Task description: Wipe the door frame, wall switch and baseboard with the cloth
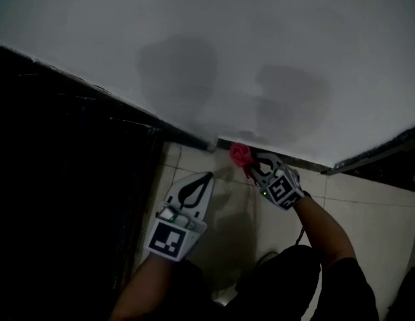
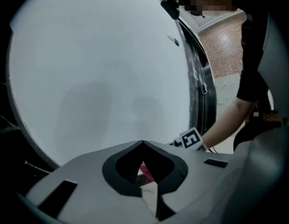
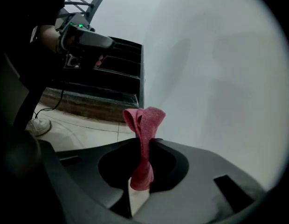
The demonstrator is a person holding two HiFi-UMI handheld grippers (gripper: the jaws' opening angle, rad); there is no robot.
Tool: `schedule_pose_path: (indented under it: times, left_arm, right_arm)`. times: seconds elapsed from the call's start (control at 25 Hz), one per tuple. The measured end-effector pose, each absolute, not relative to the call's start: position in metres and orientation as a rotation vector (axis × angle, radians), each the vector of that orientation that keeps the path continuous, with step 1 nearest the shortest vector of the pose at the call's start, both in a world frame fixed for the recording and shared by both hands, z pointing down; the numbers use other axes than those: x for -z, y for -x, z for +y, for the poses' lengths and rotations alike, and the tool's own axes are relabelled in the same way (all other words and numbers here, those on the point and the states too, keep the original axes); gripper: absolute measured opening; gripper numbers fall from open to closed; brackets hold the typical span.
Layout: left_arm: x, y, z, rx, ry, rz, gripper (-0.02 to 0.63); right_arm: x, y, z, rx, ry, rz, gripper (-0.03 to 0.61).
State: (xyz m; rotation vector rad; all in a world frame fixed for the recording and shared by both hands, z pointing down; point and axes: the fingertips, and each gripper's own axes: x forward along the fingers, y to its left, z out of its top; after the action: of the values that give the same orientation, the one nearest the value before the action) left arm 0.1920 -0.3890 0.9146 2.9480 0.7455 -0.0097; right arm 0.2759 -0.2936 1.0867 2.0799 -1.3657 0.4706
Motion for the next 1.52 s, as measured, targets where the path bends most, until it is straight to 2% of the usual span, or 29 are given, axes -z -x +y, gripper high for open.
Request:
schedule_pose_path:
  times: [0.12, 0.36, 0.64, 0.84, 1.52]
  left_arm:
    - [-0.926, -0.196, -0.389, -0.095, -2.825, 0.727, -0.009]
    - [-0.915, -0.202, -0.384, -0.086, -2.695, 0.644, -0.009]
    - [-0.96, -0.219, -0.371, -0.204, -2.93, 0.567, -0.009]
    - [-0.983, -0.227, -0.367, -0.286, -2.965, 0.541, -0.009]
    - [-0.998, -0.229, -0.335, -0.349, -2.912, 0.706, -0.009]
  right_arm:
    - [-1.114, -0.282, -0.32, -0.556, -2.106, -1.407, 0.044]
    - [-1.21, -0.309, -0.346, -0.621, -2.179, -1.372, 0.044]
    - [-1.27, -0.354, -0.364, -0.667, -2.272, -1.214, 0.044]
    - [-1.28, -0.37, -0.346, -0.773, -2.521, -1.063, 0.044]
    - [-1.289, -0.371, -0.244, -0.903, -2.583, -0.795, 0.044]
